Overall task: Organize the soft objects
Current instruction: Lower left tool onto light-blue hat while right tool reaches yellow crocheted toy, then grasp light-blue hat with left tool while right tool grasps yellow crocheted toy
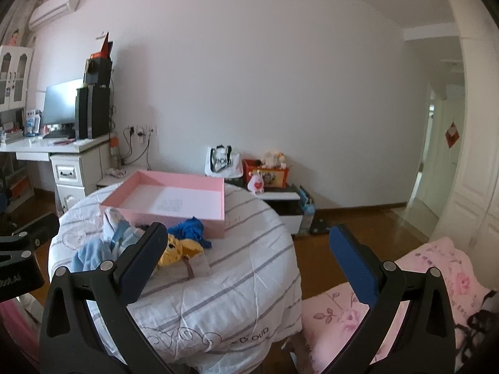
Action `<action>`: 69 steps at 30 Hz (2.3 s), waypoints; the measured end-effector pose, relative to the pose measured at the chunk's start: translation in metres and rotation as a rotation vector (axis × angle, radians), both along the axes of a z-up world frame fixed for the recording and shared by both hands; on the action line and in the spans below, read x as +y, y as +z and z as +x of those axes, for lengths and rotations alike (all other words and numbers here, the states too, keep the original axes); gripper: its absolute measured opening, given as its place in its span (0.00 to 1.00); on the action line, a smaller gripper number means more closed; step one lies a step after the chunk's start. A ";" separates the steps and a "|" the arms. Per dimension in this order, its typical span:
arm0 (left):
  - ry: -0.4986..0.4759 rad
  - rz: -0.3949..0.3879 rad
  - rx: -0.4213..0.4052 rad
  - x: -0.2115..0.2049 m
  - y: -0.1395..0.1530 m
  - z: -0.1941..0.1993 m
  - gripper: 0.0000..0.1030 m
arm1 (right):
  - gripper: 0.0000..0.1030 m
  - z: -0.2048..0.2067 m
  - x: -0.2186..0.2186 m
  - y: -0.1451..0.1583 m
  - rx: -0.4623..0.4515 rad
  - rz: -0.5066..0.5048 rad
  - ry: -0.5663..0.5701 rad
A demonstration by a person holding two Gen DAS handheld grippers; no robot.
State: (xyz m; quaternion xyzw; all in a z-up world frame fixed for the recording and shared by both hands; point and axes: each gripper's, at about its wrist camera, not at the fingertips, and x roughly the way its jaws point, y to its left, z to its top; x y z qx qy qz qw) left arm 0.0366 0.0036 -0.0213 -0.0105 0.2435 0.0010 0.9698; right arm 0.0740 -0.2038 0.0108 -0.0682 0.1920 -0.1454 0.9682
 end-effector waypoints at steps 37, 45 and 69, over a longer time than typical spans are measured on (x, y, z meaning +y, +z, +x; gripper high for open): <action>-0.035 -0.098 0.312 0.025 -0.055 0.117 1.00 | 1.00 0.082 0.004 -0.066 0.268 0.005 0.000; -0.115 -0.157 0.351 0.027 -0.072 0.152 0.77 | 1.00 0.103 0.004 -0.079 0.317 0.010 0.009; -0.123 -0.253 0.327 0.085 -0.055 0.154 0.17 | 0.77 0.170 0.029 -0.106 0.439 0.166 0.221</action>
